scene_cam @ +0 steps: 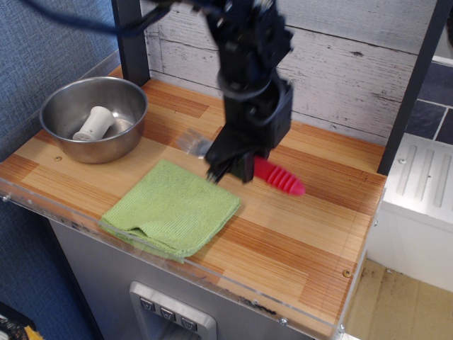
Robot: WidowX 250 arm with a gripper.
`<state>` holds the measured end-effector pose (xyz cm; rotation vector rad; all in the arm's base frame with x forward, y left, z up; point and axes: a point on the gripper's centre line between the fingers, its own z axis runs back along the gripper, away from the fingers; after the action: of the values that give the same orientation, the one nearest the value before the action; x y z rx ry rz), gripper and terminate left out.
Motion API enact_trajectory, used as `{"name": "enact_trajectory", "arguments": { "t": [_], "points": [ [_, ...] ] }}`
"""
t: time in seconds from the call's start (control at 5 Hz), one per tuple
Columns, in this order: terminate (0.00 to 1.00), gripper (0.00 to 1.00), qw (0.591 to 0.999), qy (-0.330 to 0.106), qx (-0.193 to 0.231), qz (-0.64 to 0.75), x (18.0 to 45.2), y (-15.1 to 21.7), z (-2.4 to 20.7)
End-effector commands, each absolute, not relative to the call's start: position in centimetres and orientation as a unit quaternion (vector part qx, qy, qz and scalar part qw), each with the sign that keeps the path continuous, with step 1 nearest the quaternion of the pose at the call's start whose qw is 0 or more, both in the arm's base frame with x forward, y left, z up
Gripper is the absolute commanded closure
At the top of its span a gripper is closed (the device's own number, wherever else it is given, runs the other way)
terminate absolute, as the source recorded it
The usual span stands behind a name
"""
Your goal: Put the silver part of the red fork on the green cloth.
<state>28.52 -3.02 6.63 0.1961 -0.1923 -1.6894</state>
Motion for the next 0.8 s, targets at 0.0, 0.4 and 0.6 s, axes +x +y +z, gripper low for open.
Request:
{"name": "enact_trajectory", "arguments": {
  "t": [0.0,0.4,0.6],
  "points": [
    [0.0,1.0,0.633,-0.105,0.087,-0.762,25.4,-3.5,5.7],
    [0.0,1.0,0.61,-0.087,0.07,-0.784,23.9,-4.6,3.3],
    [0.0,1.0,0.607,-0.08,0.062,-0.788,23.4,-4.9,2.8]
  ]
}}
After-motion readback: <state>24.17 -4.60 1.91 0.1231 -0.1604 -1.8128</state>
